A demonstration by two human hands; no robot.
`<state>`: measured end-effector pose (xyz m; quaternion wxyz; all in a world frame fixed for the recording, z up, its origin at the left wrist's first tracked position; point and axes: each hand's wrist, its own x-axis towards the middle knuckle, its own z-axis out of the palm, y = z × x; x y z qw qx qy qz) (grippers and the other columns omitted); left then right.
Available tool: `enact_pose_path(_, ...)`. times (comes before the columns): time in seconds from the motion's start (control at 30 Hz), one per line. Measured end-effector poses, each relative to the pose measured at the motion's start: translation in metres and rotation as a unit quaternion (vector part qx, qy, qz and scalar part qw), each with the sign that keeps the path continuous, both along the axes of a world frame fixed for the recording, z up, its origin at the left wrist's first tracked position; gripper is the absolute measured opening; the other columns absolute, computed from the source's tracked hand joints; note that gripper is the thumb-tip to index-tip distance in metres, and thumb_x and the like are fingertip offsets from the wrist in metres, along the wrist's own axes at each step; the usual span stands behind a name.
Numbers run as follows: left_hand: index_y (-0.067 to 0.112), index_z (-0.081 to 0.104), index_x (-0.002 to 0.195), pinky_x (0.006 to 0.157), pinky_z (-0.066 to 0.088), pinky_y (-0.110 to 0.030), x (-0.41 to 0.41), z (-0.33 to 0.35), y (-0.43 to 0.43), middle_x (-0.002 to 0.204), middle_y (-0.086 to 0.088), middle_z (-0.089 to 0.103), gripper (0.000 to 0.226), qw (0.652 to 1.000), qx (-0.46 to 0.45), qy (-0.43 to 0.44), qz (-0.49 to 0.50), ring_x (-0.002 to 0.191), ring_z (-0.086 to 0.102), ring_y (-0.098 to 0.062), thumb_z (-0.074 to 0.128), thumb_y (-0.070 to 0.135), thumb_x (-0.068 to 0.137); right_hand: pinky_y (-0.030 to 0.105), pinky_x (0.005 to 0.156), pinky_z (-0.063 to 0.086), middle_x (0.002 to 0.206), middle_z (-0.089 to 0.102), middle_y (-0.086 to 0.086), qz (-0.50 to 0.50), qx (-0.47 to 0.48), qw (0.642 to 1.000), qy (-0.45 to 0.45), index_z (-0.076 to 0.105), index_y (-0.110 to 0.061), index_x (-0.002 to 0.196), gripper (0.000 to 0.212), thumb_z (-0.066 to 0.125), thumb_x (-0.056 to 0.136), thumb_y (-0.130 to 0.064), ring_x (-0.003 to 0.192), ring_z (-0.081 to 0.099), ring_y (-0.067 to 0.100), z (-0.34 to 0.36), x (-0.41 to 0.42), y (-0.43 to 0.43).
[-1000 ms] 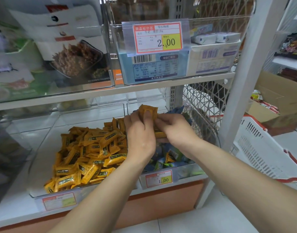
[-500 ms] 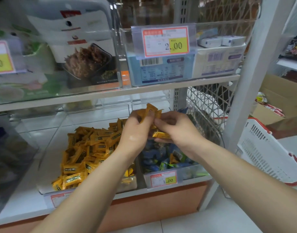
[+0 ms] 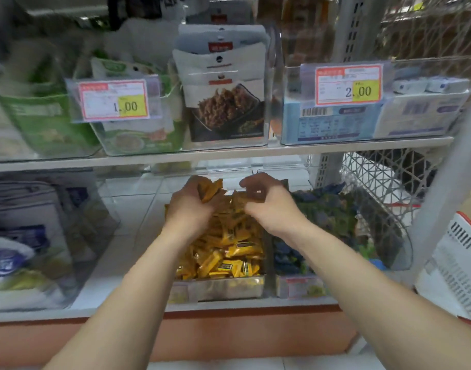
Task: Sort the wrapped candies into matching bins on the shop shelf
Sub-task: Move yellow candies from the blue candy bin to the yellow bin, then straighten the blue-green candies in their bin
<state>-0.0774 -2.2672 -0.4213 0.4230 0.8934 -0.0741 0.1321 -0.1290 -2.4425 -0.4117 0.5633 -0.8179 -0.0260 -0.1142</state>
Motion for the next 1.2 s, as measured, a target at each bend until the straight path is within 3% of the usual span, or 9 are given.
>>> enact_pose_path(0.13, 0.027, 0.056, 0.122, 0.082, 0.048, -0.036, 0.019, -0.02, 0.041, 0.116, -0.001, 0.067, 0.047, 0.98, 0.185, 0.067, 0.006, 0.106, 0.061, -0.029, 0.062, 0.057, 0.087, 0.014, 0.078, 0.049, 0.109, 0.063, -0.004, -0.017, -0.113, 0.99, -0.079, 0.063, -0.025, 0.108, 0.025, 0.07, 0.089, -0.012, 0.091, 0.059, 0.004, -0.01, 0.02, 0.02)
enact_pose_path(0.27, 0.017, 0.033, 0.152, 0.11, 0.035, -0.039, 0.022, -0.025, 0.054, 0.152, -0.01, 0.043, 0.074, 0.98, 0.172, 0.095, 0.041, 0.138, 0.04, -0.03, 0.056, 0.055, 0.093, 0.032, 0.093, 0.048, 0.125, 0.064, -0.002, -0.01, -0.321, 0.946, -0.043, 0.064, -0.024, 0.124, 0.026, 0.057, 0.1, -0.03, 0.114, 0.06, 0.02, -0.02, 0.034, 0.029)
enact_pose_path(0.43, 0.043, 0.056, 0.125, 0.088, 0.045, -0.022, -0.001, -0.013, 0.021, 0.128, 0.016, 0.059, 0.043, 0.98, 0.162, -0.07, -0.088, 0.117, 0.052, -0.007, 0.054, 0.057, 0.085, 0.037, 0.089, 0.047, 0.124, 0.063, 0.001, -0.081, -0.356, 0.926, -0.096, 0.068, -0.028, 0.116, 0.028, 0.048, 0.098, -0.038, 0.116, 0.052, 0.026, -0.018, 0.025, 0.007)
enact_pose_path(0.5, 0.047, 0.051, 0.125, 0.08, 0.039, -0.012, -0.014, -0.018, 0.003, 0.123, 0.019, 0.061, 0.043, 0.961, 0.179, -0.084, -0.191, 0.108, 0.054, -0.003, 0.052, 0.06, 0.083, 0.034, 0.085, 0.043, 0.119, 0.06, 0.001, -0.072, -0.345, 0.932, -0.083, 0.068, -0.029, 0.111, 0.023, 0.056, 0.095, -0.04, 0.114, 0.05, 0.024, -0.018, 0.018, -0.011)
enact_pose_path(0.6, 0.05, 0.037, 0.136, 0.086, 0.039, -0.022, -0.014, -0.032, -0.011, 0.137, 0.011, 0.058, 0.053, 0.926, 0.256, -0.076, -0.268, 0.118, 0.054, -0.013, 0.054, 0.062, 0.087, 0.033, 0.089, 0.043, 0.119, 0.059, 0.0, -0.047, -0.34, 0.938, -0.047, 0.066, -0.028, 0.115, 0.026, 0.065, 0.09, -0.037, 0.115, 0.051, 0.021, -0.022, 0.006, -0.044)
enact_pose_path(0.8, 0.044, 0.041, 0.142, 0.092, 0.049, -0.039, 0.018, -0.04, -0.014, 0.133, -0.001, 0.059, 0.055, 0.926, 0.359, -0.025, -0.116, 0.119, 0.056, -0.029, 0.042, 0.068, 0.092, 0.024, 0.082, 0.047, 0.11, 0.064, -0.013, -0.061, -0.291, 0.955, 0.013, 0.068, -0.034, 0.105, 0.014, 0.067, 0.091, -0.035, 0.101, 0.061, 0.01, -0.029, -0.022, -0.114)
enact_pose_path(0.9, 0.031, 0.037, 0.147, 0.111, 0.033, -0.049, 0.018, -0.029, -0.03, 0.149, -0.006, 0.044, 0.059, 0.9, 0.435, -0.007, -0.016, 0.135, 0.04, -0.033, 0.037, 0.061, 0.096, 0.02, 0.075, 0.048, 0.095, 0.067, -0.023, 0.004, -0.285, 0.958, 0.029, 0.066, -0.046, 0.087, 0.01, 0.065, 0.093, -0.039, 0.091, 0.063, 0.0, -0.033, -0.037, -0.132)
enact_pose_path(1.03, 0.028, 0.051, 0.138, 0.102, 0.045, -0.041, -0.009, -0.007, -0.067, 0.141, -0.003, 0.052, 0.047, 0.962, 0.231, -0.099, -0.106, 0.129, 0.047, -0.026, 0.048, 0.046, 0.095, 0.023, 0.084, 0.048, 0.104, 0.062, -0.025, 0.126, -0.396, 0.898, 0.141, 0.072, -0.038, 0.107, 0.02, 0.069, 0.088, -0.045, 0.098, 0.06, 0.001, -0.044, -0.044, -0.144)
enact_pose_path(1.2, 0.028, 0.065, 0.117, 0.082, 0.055, -0.039, -0.057, -0.013, -0.114, 0.114, 0.004, 0.067, 0.03, 0.9, 0.281, -0.146, -0.3, 0.104, 0.062, -0.018, 0.055, 0.04, 0.092, 0.028, 0.079, 0.048, 0.097, 0.065, -0.019, 0.121, -0.422, 0.886, 0.15, 0.074, -0.032, 0.098, 0.016, 0.076, 0.085, -0.041, 0.09, 0.06, 0.008, -0.044, -0.047, -0.16)
